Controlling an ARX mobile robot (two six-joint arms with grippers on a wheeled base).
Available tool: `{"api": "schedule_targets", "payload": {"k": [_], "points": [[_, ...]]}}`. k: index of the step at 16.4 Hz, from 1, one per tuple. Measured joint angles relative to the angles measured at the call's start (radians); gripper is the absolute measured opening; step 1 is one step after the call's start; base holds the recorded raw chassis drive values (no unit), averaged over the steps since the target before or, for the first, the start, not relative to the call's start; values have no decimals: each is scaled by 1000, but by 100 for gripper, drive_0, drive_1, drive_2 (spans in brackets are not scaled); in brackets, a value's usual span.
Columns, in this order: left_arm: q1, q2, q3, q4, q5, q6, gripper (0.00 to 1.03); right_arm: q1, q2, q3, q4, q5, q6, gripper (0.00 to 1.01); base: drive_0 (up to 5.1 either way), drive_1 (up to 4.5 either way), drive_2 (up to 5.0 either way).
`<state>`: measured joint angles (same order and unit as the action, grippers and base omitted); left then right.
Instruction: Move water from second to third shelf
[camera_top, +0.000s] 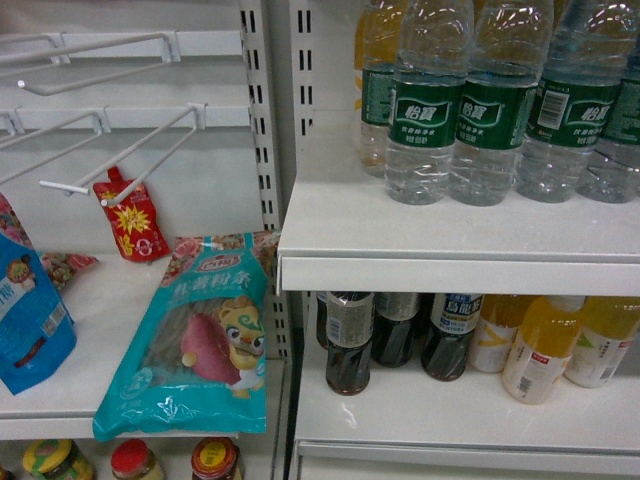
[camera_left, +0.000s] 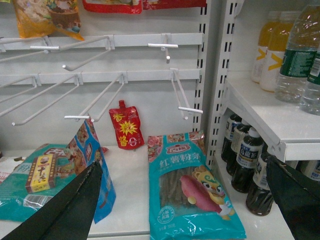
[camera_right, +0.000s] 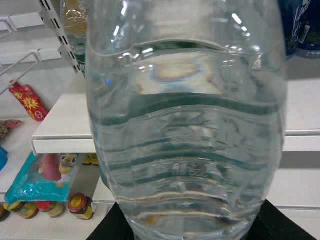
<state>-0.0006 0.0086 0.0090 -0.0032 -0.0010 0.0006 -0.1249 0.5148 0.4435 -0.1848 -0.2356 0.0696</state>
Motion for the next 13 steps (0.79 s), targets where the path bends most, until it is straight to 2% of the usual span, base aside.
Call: {"api": "schedule_targets", "payload": {"k": [2, 3, 4, 6, 9, 13], "points": [[0, 0, 0, 0, 0, 0, 98, 0, 0, 0, 2, 0, 0, 36, 0, 0, 0], [0, 0, 0, 0, 0, 0, 98, 31, 2, 0, 12, 67, 10, 36, 0, 0, 0], [0, 0, 0, 0, 0, 0, 98, 64, 44, 13, 48, 170, 11, 36, 0, 0, 0], [0, 0, 0, 0, 0, 0, 98, 87, 134, 52, 122, 227, 9, 36, 0, 0, 0], [0, 0, 0, 0, 0, 0, 98, 113, 267, 104, 222, 236, 13, 36, 0, 0, 0], [0, 0, 0, 0, 1, 0, 98, 159, 539, 191, 336, 244, 44, 36, 0, 0, 0]]}}
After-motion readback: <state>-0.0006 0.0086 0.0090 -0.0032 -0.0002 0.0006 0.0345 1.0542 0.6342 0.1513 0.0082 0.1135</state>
